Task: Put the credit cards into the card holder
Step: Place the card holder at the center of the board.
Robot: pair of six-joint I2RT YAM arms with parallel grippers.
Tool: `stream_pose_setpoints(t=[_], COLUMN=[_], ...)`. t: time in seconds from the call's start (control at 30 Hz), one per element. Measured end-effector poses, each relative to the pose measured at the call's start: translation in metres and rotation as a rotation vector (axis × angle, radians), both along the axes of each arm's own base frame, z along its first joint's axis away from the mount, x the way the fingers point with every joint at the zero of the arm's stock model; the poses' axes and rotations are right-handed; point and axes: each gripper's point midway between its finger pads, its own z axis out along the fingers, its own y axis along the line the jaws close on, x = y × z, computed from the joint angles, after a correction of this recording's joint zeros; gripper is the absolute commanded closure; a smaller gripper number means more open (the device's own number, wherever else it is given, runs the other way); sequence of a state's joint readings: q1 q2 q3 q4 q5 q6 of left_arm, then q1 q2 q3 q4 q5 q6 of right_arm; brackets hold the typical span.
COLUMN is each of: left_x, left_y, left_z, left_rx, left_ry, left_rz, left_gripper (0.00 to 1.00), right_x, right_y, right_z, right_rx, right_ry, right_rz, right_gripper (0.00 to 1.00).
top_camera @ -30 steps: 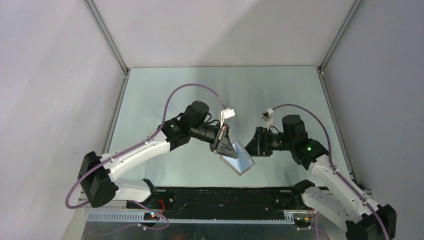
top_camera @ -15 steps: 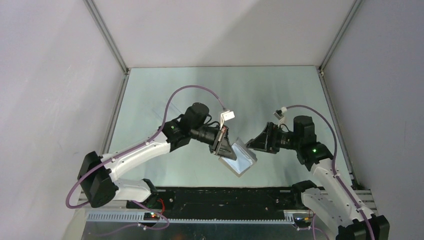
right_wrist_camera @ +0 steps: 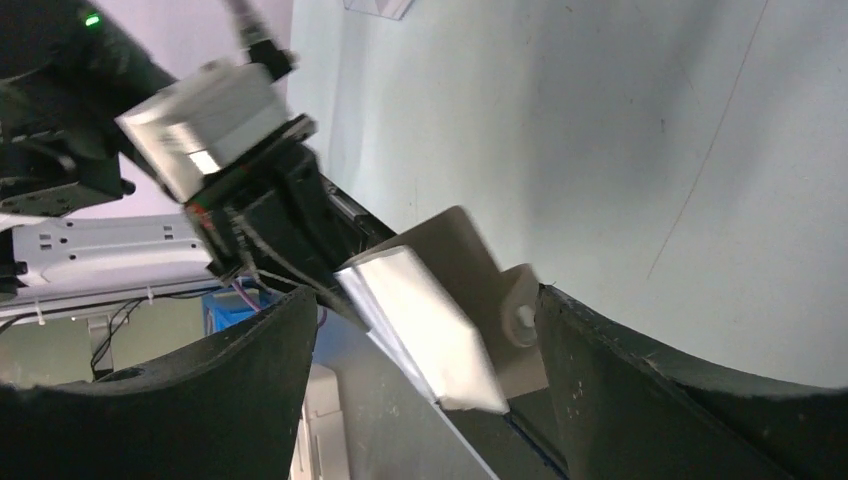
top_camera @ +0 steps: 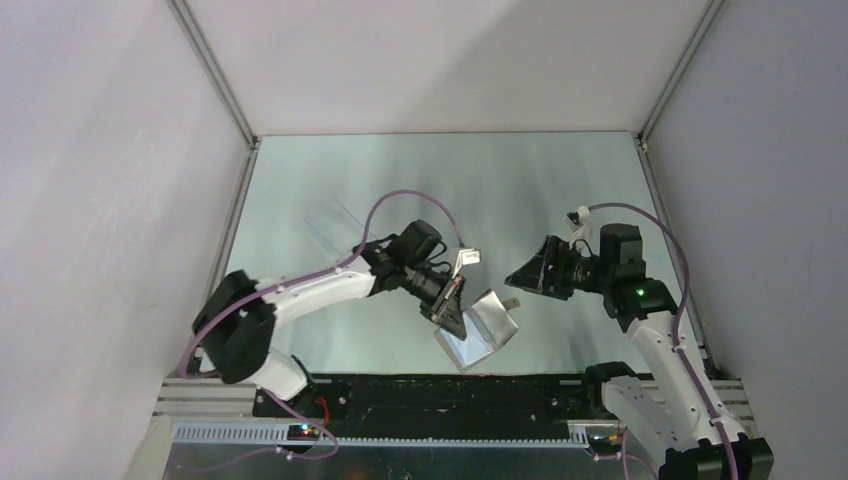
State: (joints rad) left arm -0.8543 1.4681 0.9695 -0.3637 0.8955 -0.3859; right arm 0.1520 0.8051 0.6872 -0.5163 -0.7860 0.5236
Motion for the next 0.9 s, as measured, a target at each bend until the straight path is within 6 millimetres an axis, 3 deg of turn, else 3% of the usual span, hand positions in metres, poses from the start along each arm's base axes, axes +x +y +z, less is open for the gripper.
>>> stream_pose_setpoints(t=[0.13,0.37,0.47,0.57,0.67,0.7,0.77,0.9], left_x=[0.003,0.015,0.018,0.025,0.033,0.036,0.046,0.075], left_y=[-0.001,-0.012,-0.012,-0.011,-0.007,-0.005,0.0,0.006], left_z=[-0.025,-0.05,-0.062,-0.077,-0.088,-0.091,-0.093,-0.093], left_rx=[0.088,0.157,0.201,0.261,0.326,0.349,0.39,0.457], left_ry=[0.043,0.069,0.085,0.083,0.068,0.056,0.022,-0.076], left_rz=[-0.053,-0.173,-0.214,-0.247,-0.258,-0.254,-0.24,-0.183], left_gripper=[1.0,0.99,0.84,0.57,0.42,0.29,0.21,0.17], right_x=[-0.003,-0.004,-0.006,-0.006,-0.008,-0.008,-0.009,-0.009], right_y=[-0.005,-0.015,-0.016,-0.018,-0.018,-0.018,-0.018,-0.019], right_z=[-0.006,-0.014,-0.016,-0.017,-0.019,-0.019,-0.02,-0.021], right_rx=[-0.022,-0.057,-0.065,-0.073,-0.078,-0.08,-0.081,-0.084], right_ry=[0.012,0.03,0.035,0.034,0.038,0.04,0.043,0.041], right_rz=[-0.004,-0.032,-0.031,-0.029,-0.027,-0.026,-0.024,-0.02], right_gripper=[0.16,0.14,0.12,0.11,0.1,0.1,0.1,0.1])
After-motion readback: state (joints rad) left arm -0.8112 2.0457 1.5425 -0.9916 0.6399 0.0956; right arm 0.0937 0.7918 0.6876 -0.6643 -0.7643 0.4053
